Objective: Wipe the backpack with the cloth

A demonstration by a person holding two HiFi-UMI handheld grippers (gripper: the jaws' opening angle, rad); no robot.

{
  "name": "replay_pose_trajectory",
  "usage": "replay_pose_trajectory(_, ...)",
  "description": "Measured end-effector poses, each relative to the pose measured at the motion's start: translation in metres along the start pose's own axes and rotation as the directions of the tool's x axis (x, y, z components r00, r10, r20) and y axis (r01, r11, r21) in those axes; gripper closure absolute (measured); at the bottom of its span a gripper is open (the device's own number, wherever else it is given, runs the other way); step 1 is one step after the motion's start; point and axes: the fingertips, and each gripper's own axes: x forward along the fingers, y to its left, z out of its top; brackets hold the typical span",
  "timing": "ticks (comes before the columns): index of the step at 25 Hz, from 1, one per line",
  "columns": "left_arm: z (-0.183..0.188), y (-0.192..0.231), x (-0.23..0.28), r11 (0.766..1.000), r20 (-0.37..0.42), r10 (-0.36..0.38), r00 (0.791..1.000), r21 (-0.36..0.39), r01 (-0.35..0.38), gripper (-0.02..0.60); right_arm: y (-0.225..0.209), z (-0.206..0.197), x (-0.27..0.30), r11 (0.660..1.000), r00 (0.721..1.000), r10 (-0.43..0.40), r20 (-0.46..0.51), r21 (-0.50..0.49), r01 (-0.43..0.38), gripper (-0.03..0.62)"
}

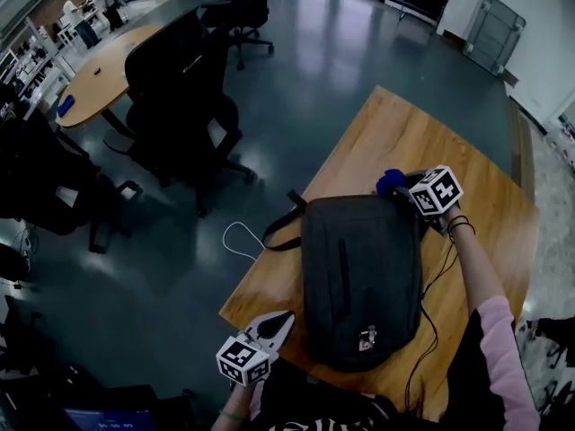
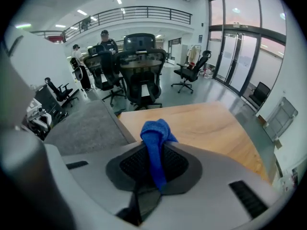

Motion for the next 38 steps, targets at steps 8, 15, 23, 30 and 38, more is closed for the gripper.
replay_pose_trajectory(8, 0.006, 0.008, -0.010, 1.000, 0.047, 0.010, 0.999, -0.013, -0.009, 0.583, 0.065, 0.060, 0.029, 0.984, 0.994, 0.114, 0.003, -0.135, -0.112, 0.540)
replay_pose_trajectory(15, 0.007, 0.020, -0.037, 0.998, 0.080, 0.049, 0.996, -0.034, -0.046, 0.583, 0.138, 0.114, 0.062, 0.935, 0.980, 0.190, -0.054, -0.294, -0.197, 0.539)
replay_pose_trajectory(23, -0.001, 0.036, -0.063, 0.993, 0.123, 0.115, 0.986, -0.053, -0.110, 0.583, 0.198, 0.141, 0.097, 0.888, 0.964, 0.252, -0.089, -0.375, -0.266, 0.539)
replay_pose_trajectory(30, -0.001, 0.043, -0.098, 0.986, 0.151, 0.162, 0.975, -0.071, -0.153, 0.583, 0.230, 0.160, 0.088, 0.898, 0.964, 0.259, -0.059, -0.352, -0.263, 0.539)
replay_pose_trajectory(38, 0.001, 0.029, -0.102, 0.991, 0.163, 0.132, 0.978, -0.040, -0.127, 0.583, 0.261, 0.142, 0.067, 0.920, 0.962, 0.269, -0.036, -0.285, -0.268, 0.539)
